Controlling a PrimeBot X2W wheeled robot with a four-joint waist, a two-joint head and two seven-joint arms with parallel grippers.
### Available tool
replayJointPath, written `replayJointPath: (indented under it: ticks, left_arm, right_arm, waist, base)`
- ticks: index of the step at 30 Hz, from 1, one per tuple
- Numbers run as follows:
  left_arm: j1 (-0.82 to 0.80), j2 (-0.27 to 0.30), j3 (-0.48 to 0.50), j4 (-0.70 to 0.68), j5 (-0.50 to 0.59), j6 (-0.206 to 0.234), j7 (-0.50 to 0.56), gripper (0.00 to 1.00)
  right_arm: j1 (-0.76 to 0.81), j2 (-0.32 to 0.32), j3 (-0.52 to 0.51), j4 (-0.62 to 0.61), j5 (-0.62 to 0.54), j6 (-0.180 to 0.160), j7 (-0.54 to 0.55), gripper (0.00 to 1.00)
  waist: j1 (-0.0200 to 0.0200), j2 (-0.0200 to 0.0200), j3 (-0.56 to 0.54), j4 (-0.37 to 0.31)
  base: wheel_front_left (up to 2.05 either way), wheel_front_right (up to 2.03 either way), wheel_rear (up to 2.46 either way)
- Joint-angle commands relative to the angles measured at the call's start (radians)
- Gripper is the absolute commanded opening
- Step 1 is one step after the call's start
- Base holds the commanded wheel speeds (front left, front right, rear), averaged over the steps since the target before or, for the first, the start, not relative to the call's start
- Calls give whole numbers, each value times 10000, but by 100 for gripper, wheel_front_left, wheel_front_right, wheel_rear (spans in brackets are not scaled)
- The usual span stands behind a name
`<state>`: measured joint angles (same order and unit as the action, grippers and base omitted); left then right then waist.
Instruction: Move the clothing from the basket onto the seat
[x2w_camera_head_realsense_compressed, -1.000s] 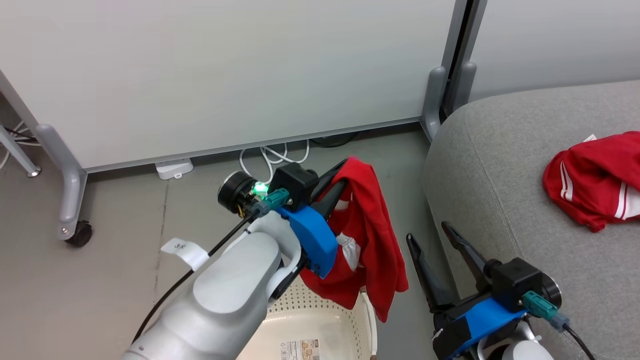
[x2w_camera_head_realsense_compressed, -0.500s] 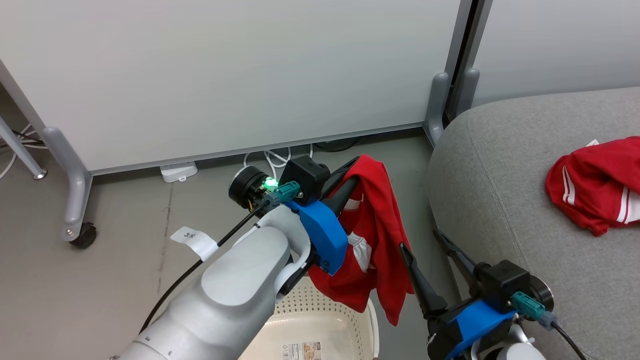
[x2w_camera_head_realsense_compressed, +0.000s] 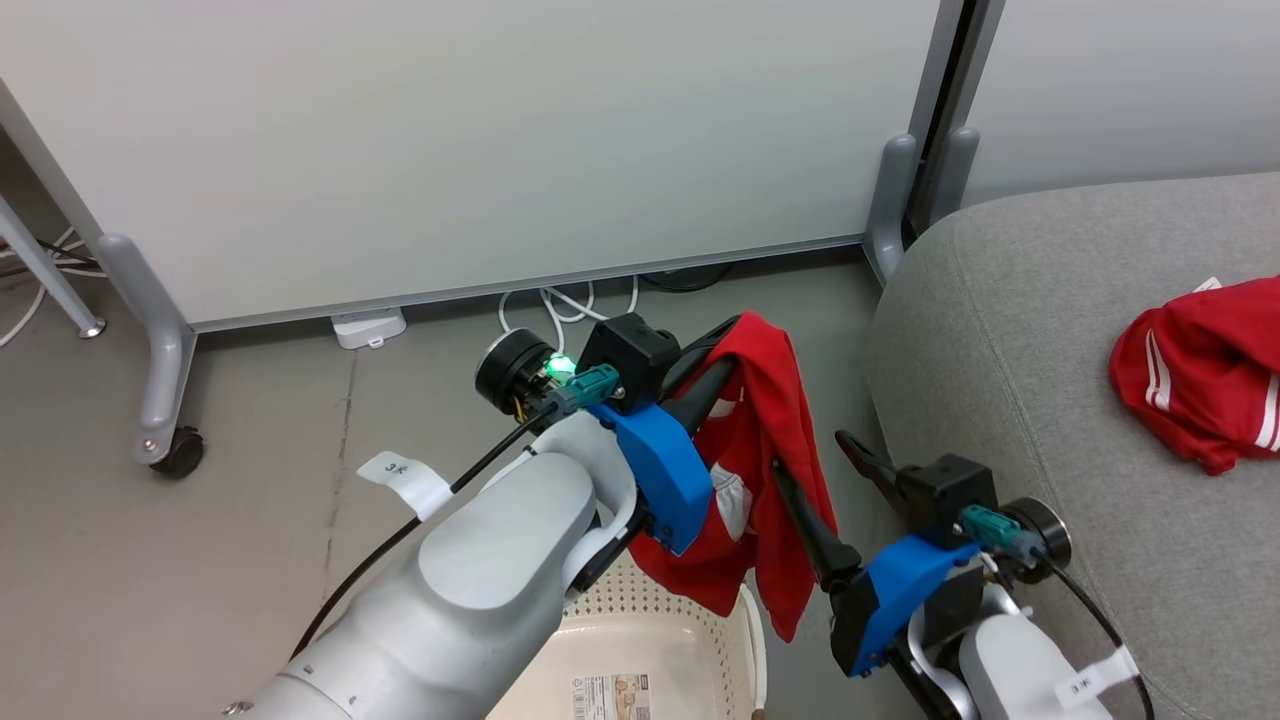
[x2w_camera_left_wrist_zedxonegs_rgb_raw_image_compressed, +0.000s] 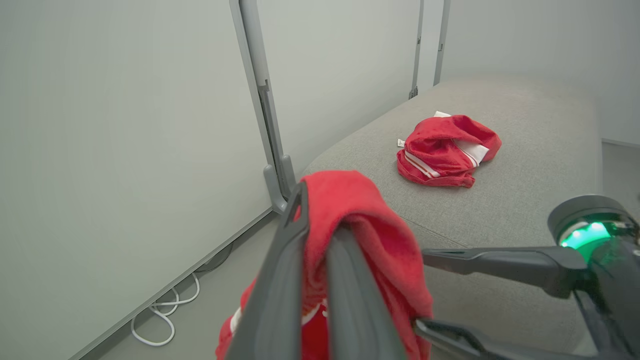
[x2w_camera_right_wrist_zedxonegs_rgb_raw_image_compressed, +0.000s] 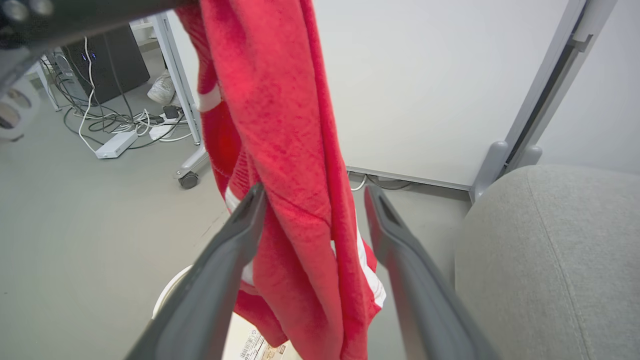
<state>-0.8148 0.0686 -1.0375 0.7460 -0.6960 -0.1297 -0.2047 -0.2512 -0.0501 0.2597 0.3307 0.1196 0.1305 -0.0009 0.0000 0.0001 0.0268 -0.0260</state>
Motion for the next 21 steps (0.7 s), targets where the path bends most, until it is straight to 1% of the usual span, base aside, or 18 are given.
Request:
replayJointPath:
  ticks: [1, 3, 4, 9, 16, 21]
  left_arm:
    - [-176, -19, -73, 5, -76, -4, -54, 0]
    - [-192, -20, -112, 3, -85, -4, -59, 0]
    - [-229, -30, -209, 1, -155, -4, -65, 0]
    - [-277, -51, -399, -15, -288, -4, -85, 0]
    - [-300, -68, -663, -26, -512, -5, -125, 0]
    - [-301, -73, -815, -35, -616, -5, -156, 0]
  right_arm:
    - [-380, -5, 113, 373, 118, 5, 36, 100]
    - [-527, -5, 173, 551, 183, 5, 43, 100]
    - [-803, -5, 315, 960, 258, 5, 78, 100]
    - [-1423, -5, 684, 1950, 558, 5, 112, 100]
    - [-2160, -5, 1146, 3253, 881, 5, -182, 100]
    - [-2520, -5, 1383, 3859, 1058, 5, -442, 100]
  waist:
    - [0, -1, 18, 45]
    - [0, -1, 20, 64]
    - [0, -1, 30, 102]
    - [0, -1, 43, 207]
    - [0, -1, -9, 319]
    - [0, -1, -54, 369]
  base:
    - [0, 0, 0]
    - [0, 0, 0]
    - [0, 0, 0]
    - [0, 0, 0]
    - [0, 0, 0]
    - [0, 0, 0]
